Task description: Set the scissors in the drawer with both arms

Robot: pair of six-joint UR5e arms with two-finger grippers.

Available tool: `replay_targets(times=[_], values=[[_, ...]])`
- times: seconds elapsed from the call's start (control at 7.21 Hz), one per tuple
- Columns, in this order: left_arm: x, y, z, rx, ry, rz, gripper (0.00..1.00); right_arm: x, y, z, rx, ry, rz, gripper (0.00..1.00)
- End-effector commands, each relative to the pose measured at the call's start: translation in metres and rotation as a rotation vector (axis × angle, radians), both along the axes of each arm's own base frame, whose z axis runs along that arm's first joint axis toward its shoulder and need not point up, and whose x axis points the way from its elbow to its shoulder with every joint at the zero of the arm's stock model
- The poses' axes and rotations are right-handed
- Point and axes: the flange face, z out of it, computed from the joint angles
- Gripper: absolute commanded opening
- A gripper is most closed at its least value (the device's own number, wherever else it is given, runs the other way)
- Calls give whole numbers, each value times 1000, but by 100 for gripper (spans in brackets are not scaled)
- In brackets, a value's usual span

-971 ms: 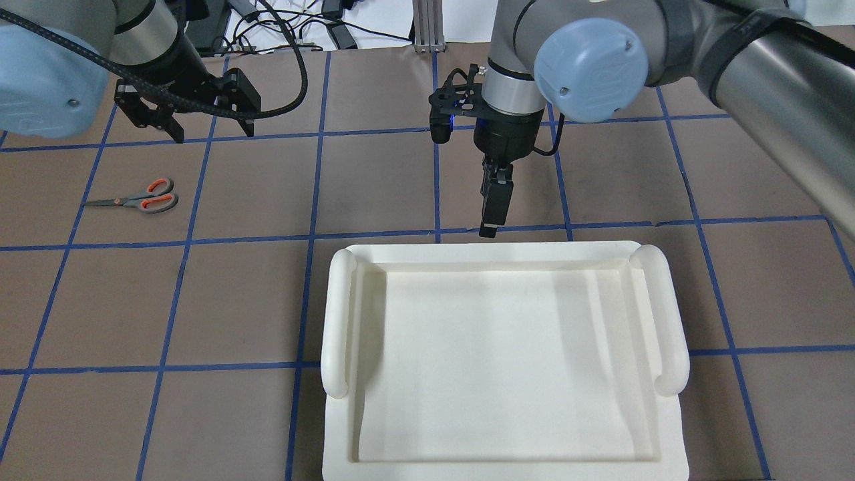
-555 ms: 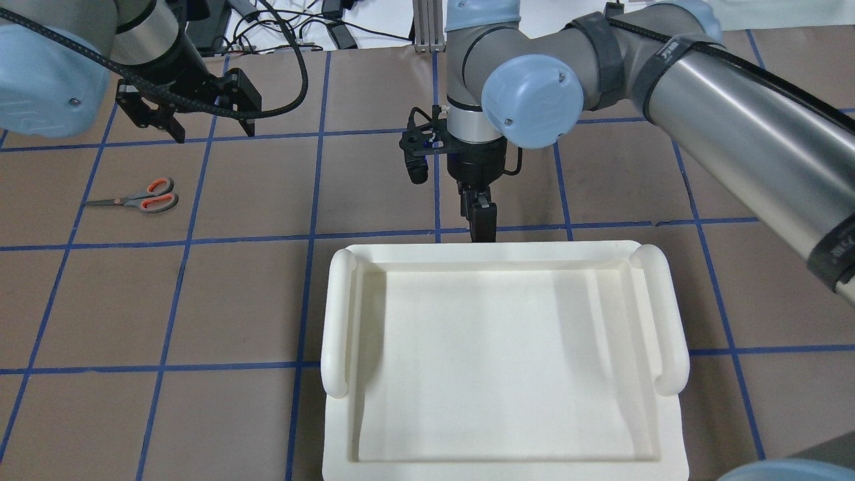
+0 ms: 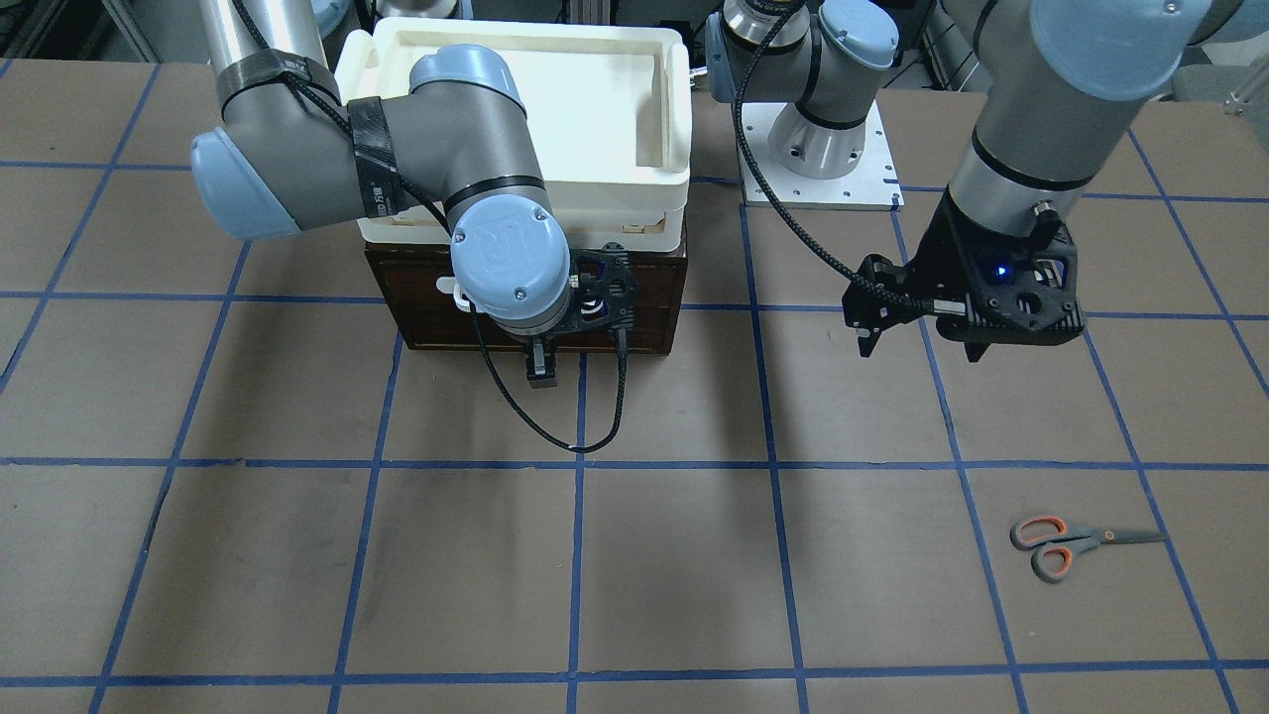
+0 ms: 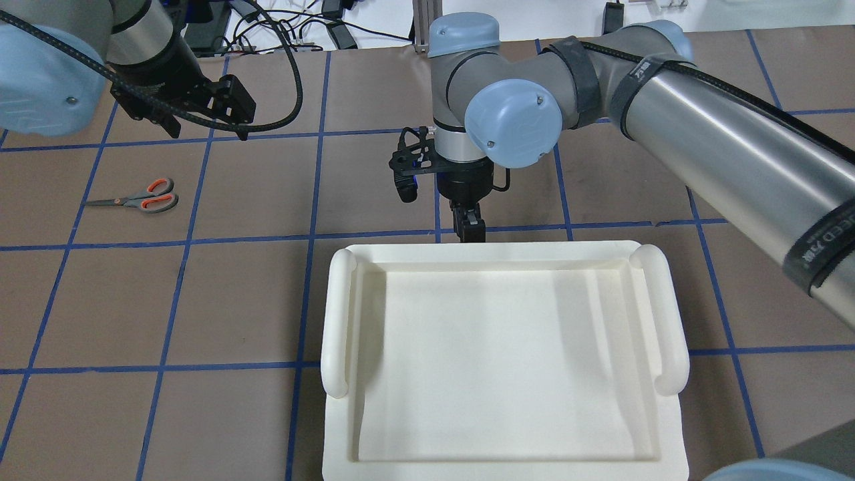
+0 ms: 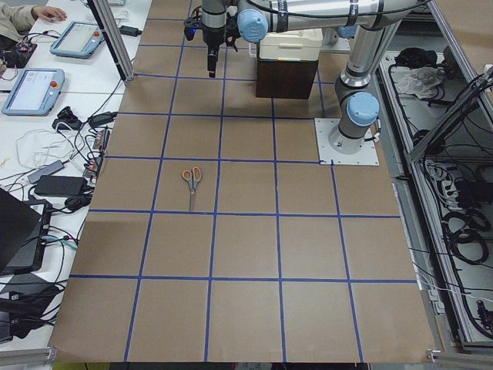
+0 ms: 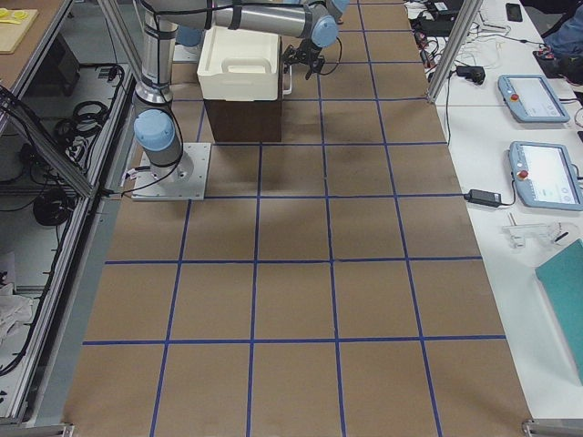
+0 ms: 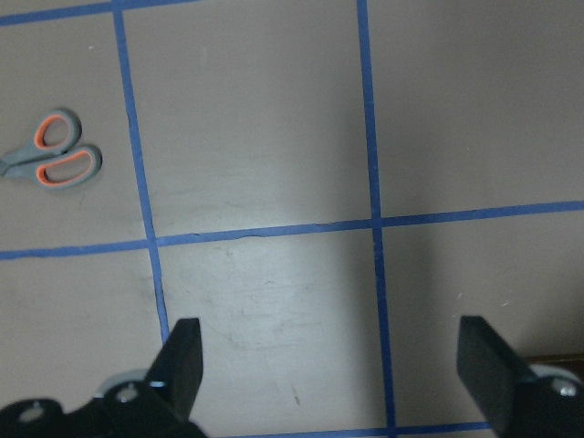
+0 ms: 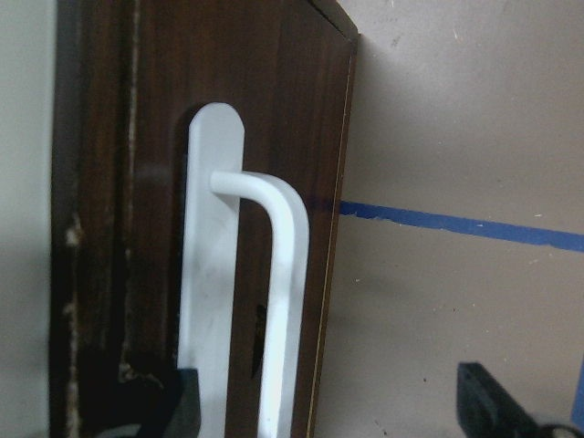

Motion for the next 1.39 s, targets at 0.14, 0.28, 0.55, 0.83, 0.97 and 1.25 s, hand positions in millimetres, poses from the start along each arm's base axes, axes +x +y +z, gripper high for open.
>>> replay_targets(times=[0.14,0.28,0.55,0.83,0.97,1.25], values=[[83,-13,-13,46,-25,-362,100,-2,6,-11,20,8,11,95],[105,-16,-21,68,-29,-516,100,-3,5,-13,14,10,15,93],[148,-22,-39,107,-25,-772,100,-1,-3,-9,-44,-7,17,93],[163,-49,-71,93,-79,-999,100,-1,-2,-11,-42,-14,37,93],[172,-66,-85,64,-129,-1068,100,-1,-2,-12,-39,-13,37,93],[216,-78,-119,95,-158,-1161,100,-2,-6,-8,-59,-19,36,87]])
